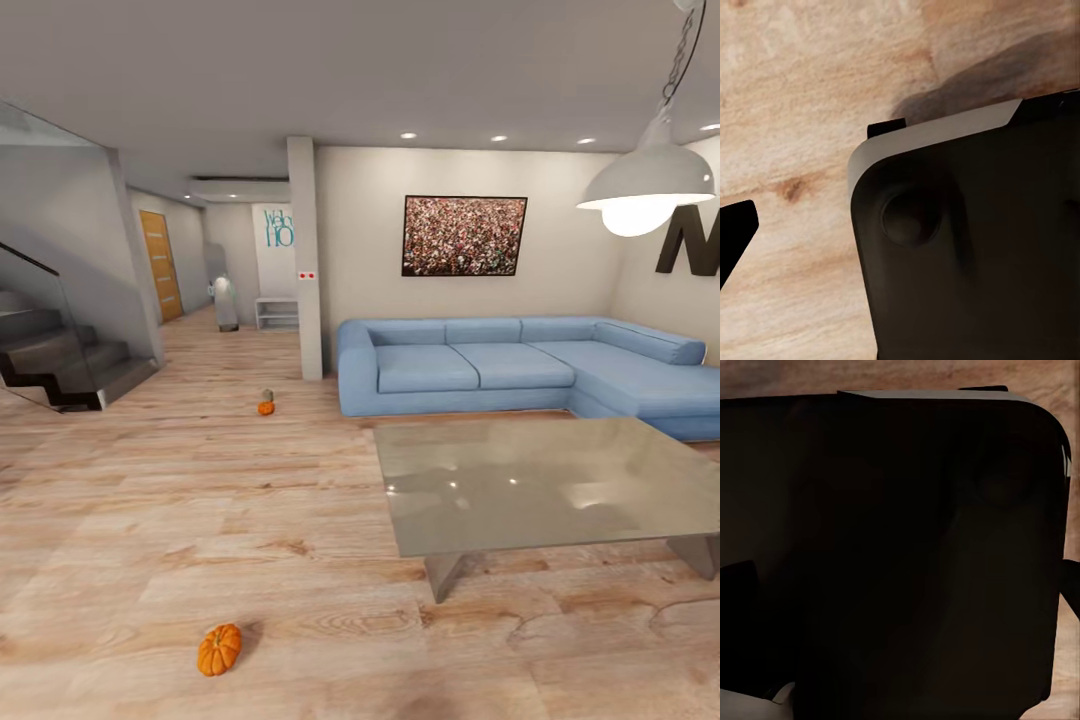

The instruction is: Place each of the two pumpkins and all three candles from the living room inside a cabinet in the living room (use any cabinet), then make sure every cabinet is closed, and position the cauldron so it is next to a table in the living room.

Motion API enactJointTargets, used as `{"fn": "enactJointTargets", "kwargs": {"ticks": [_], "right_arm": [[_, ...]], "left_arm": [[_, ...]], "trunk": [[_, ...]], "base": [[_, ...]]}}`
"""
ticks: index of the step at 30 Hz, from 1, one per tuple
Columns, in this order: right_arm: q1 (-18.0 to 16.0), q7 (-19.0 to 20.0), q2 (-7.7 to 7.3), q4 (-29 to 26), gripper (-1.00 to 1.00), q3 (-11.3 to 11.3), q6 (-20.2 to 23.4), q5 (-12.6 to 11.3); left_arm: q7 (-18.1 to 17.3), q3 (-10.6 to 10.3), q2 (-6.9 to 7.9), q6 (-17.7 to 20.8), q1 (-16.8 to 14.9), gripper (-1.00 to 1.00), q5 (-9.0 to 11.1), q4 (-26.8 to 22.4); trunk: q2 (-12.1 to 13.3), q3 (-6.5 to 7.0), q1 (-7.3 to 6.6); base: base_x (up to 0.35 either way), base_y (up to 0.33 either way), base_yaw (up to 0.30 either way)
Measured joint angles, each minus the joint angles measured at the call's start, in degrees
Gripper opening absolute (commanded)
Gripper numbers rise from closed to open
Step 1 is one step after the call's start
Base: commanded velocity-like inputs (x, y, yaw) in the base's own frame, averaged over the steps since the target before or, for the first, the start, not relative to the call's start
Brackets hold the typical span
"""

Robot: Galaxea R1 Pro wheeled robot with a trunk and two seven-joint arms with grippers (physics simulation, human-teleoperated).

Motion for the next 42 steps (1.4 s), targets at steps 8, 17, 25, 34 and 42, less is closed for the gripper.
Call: {"fn": "enactJointTargets", "kwargs": {"ticks": [8,17,25,34,42], "right_arm": [[0.0,0.0,-0.01,0.0,1.00,0.1,0.1,0.1],[0.0,0.0,-0.01,0.1,1.00,0.2,0.1,0.4],[0.0,0.0,-0.01,0.0,1.00,0.1,0.0,0.2],[0.0,0.0,-0.16,0.0,1.00,-0.2,-0.4,0.0],[0.0,-0.6,-1.19,-0.1,1.00,-6.3,-6.9,0.1]], "left_arm": [[0.0,0.0,0.02,0.0,0.0,1.00,0.0,0.0],[0.0,0.0,0.02,0.0,0.0,1.00,0.0,0.0],[0.0,0.0,0.02,0.0,0.0,1.00,0.0,0.0],[-0.1,0.3,0.03,0.0,0.0,1.00,0.3,0.0],[-2.2,1.2,4.79,0.4,-1.1,1.00,1.0,-3.1]], "trunk": [[0.0,0.00,0.00],[0.0,0.00,0.00],[0.0,0.00,0.00],[0.0,0.00,0.00],[0.0,0.01,0.00]], "base": [[0.000,-0.018,0.000],[0.000,-0.040,0.000],[0.000,-0.003,0.000],[0.000,0.000,0.000],[0.000,0.000,0.000]]}}
